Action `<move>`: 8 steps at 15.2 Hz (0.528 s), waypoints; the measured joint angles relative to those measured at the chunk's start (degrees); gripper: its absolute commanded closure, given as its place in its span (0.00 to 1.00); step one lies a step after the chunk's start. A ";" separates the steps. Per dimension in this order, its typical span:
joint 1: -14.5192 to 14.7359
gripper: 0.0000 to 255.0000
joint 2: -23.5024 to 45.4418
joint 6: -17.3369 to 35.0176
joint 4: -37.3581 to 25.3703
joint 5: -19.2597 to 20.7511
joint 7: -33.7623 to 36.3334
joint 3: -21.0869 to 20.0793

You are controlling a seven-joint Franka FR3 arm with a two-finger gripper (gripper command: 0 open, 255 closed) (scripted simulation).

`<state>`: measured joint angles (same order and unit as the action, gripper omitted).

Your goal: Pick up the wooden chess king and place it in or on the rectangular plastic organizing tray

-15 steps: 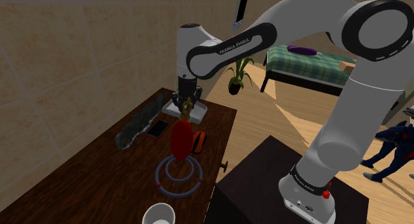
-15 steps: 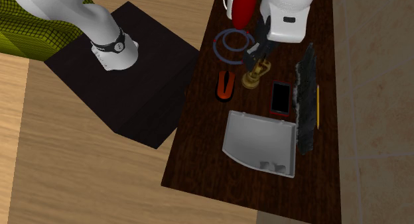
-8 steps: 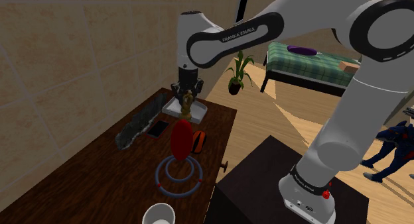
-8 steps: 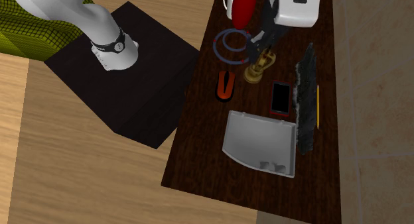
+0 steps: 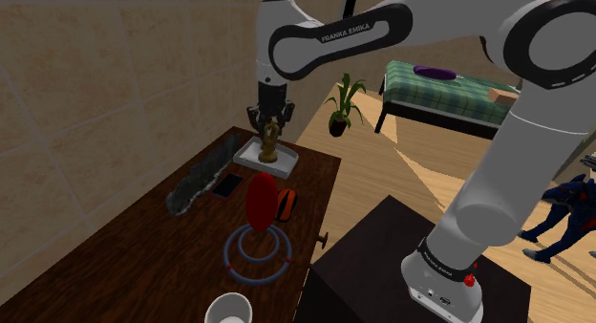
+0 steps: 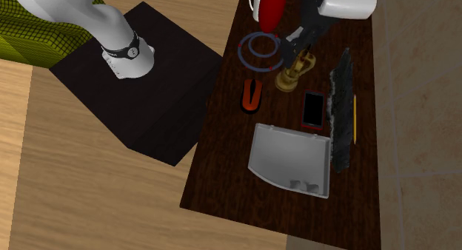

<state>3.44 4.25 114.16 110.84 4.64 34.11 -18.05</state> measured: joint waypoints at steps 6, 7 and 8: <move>-3.08 1.00 5.99 -3.37 -9.50 1.37 -5.84 2.86; -3.50 1.00 7.37 -3.85 -11.41 1.66 -6.69 3.28; -3.87 1.00 9.00 -4.56 -13.72 1.97 -7.51 3.67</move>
<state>-0.43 13.25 109.59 97.12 6.61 26.61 -14.38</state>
